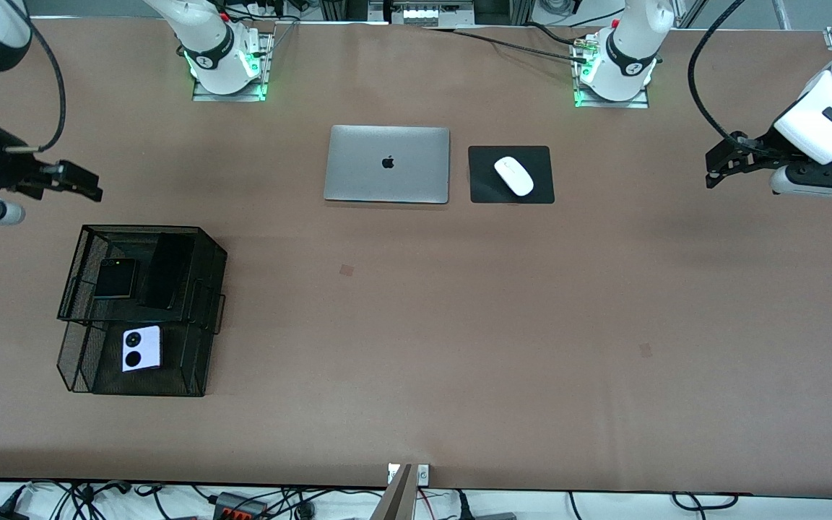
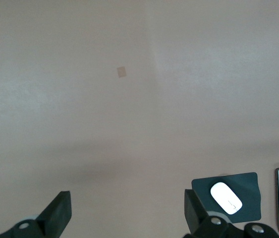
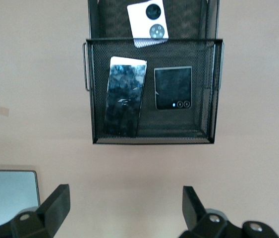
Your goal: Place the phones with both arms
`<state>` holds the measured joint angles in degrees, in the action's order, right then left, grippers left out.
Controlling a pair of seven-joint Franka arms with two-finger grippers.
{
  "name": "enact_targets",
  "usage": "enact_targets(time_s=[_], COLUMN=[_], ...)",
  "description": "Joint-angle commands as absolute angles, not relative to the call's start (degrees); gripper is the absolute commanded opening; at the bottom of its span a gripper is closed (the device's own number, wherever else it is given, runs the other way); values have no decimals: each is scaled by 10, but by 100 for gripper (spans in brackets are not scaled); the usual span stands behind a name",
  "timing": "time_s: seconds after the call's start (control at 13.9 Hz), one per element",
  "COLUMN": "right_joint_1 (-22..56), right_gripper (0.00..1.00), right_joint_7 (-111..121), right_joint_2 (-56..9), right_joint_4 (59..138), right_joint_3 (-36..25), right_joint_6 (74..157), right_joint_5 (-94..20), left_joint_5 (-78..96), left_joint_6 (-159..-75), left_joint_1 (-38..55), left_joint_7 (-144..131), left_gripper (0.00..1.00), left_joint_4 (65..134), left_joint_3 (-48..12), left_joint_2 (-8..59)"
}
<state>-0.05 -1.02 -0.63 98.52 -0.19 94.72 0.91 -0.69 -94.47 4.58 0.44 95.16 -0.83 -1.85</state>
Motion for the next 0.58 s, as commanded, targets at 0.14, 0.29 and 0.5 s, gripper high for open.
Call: enact_targets(time_s=[0.14, 0.29, 0.5], right_joint_1=[-12, -12, -12], right_gripper=[100, 100, 100], right_joint_7=[32, 28, 26], right_joint_2=[21, 24, 27], right_joint_4=[1018, 1020, 1023], right_joint_3=[7, 7, 0], right_joint_6=[990, 984, 978], right_joint_5=[18, 17, 11], left_joint_5=[-1, -1, -1], left_joint_6=[-926, -926, -925], left_joint_1=[40, 40, 40], left_joint_7=[7, 7, 7], left_gripper=[100, 100, 100], left_joint_4=[940, 940, 940], left_joint_3=[-11, -11, -11], left_joint_2=[-18, -18, -18])
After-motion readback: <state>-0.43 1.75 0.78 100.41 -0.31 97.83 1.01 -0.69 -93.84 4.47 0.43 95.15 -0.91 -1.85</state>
